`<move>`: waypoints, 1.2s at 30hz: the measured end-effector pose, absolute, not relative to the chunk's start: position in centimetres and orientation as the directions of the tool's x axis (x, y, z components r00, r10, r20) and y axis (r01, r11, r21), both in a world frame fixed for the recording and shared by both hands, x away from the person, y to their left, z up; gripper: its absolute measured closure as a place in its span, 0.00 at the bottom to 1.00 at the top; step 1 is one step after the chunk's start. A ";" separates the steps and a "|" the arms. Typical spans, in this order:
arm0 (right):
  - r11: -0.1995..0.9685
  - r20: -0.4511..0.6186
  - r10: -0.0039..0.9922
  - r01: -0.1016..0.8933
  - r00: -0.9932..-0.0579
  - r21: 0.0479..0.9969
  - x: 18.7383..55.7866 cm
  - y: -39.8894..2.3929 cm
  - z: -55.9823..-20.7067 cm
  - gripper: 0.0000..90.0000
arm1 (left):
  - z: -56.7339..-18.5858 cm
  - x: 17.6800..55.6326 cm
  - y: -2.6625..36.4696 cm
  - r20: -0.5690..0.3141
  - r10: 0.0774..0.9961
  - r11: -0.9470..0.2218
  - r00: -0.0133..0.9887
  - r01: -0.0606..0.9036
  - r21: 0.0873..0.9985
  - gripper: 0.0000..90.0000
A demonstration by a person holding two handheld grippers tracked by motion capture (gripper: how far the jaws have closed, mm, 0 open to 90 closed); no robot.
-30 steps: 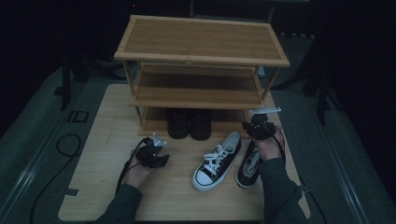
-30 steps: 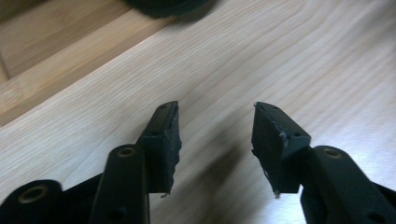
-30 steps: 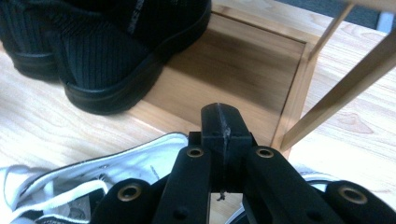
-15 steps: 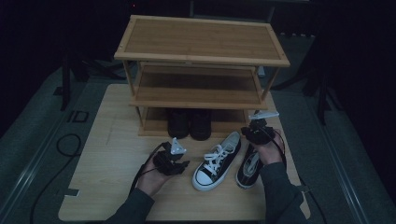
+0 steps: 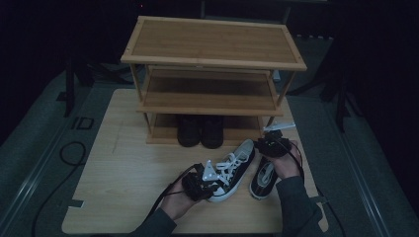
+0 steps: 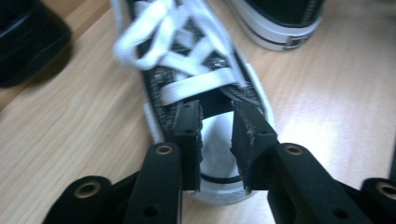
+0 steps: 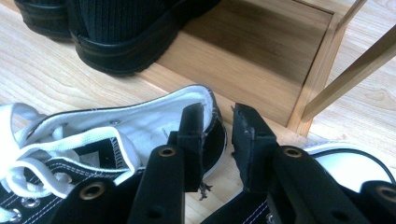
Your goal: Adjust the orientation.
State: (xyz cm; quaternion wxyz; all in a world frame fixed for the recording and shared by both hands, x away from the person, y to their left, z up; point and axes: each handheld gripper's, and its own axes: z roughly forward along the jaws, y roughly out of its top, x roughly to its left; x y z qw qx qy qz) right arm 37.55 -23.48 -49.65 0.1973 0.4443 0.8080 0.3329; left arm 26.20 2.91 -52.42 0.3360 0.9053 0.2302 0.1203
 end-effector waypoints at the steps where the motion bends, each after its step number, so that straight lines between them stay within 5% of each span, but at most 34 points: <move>1: 0.389 -0.027 0.847 0.585 -0.530 0.711 37.5 -23.5 -49.7 0.79 | -52.5 26.0 2.7 0.062 0.486 -0.674 0.872 0.329 0.661 0.83; 16: 0.392 -0.033 0.848 0.585 -0.528 0.710 37.3 -23.9 -49.9 0.74 | -55.0 23.9 -1.4 0.087 0.356 -0.777 0.930 0.243 0.580 0.91; 21: 0.386 -0.035 0.850 0.576 -0.526 0.720 37.1 -24.3 -49.8 0.74 | -55.3 24.5 -1.3 0.092 0.397 -0.775 0.913 0.279 0.567 1.00; 36: 0.390 -0.047 0.848 0.561 -0.528 0.730 36.9 -24.6 -49.7 0.75 | -55.0 26.5 2.6 0.137 0.543 -0.739 0.829 0.394 0.546 1.00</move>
